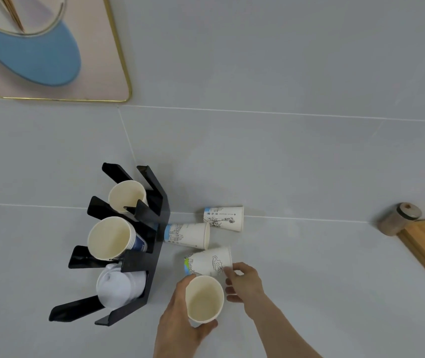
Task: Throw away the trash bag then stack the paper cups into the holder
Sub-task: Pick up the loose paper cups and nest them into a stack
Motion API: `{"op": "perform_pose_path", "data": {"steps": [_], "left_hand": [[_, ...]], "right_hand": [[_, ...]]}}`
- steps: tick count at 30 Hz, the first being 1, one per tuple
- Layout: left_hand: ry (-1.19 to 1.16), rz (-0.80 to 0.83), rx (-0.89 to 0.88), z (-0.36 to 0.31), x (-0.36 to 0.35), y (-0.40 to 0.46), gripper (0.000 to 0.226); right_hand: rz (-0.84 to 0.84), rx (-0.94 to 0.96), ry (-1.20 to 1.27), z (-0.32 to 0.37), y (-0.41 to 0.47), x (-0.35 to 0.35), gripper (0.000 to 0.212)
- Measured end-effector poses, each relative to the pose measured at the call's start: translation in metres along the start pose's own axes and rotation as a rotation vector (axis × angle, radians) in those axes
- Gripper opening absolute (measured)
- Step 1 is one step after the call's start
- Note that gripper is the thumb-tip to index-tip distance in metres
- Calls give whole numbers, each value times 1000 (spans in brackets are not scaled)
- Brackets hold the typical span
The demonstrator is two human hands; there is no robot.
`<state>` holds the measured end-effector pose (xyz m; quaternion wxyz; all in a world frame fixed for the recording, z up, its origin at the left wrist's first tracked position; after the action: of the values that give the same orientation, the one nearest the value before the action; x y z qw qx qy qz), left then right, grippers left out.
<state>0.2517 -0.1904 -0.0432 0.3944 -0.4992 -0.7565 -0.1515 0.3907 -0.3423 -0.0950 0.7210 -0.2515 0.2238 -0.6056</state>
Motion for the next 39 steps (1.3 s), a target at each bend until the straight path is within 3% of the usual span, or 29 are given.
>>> {"op": "perform_pose_path", "data": {"steps": [7,10,14,16,19,22,25,31,34,36,39], "left_hand": [[-15,-24,10,2,1,6,104],[-14,-37,13,0,-1,9,103],[-13,-25,28,-4,-2,14,102],[-33,-28,8,-9,-2,15,104],[-127,-37,-28,-15,-1,15,110],[-175,-28,-57,-17,1,14,126],[-170,-31,-88,-19,8,18,134],[-54,-64,-115,-15,14,17,107],[-26,-100,-80,-6,20,18,107],[-17,-118,-67,0,25,18,106],[-25,-126,-55,12,32,18,105]], "right_hand": [[-95,291,305,54,-19,38,33],[-26,485,363,99,-48,47,32],[113,709,100,121,-94,25,31],[156,748,-74,107,-104,8,51],[203,728,-319,78,-108,-11,89],[274,736,-478,55,-111,-25,97],[259,686,-504,42,-105,-24,84],[255,527,-437,30,-83,-23,55],[69,408,-234,40,-56,-15,24],[31,309,-273,40,-36,-26,24],[108,93,-202,28,-14,-62,33]]}}
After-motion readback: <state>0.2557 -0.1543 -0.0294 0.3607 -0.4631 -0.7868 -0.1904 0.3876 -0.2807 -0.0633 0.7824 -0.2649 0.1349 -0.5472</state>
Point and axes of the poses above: each hand's wrist, its own y-axis towards the middle knuckle, its own x-axis out of the back of the hand, z = x × y, the point moved 9 cm from there along y, towards the middle knuckle, and after that the axes turned 15 degrees about y, right-handed, at the moved point
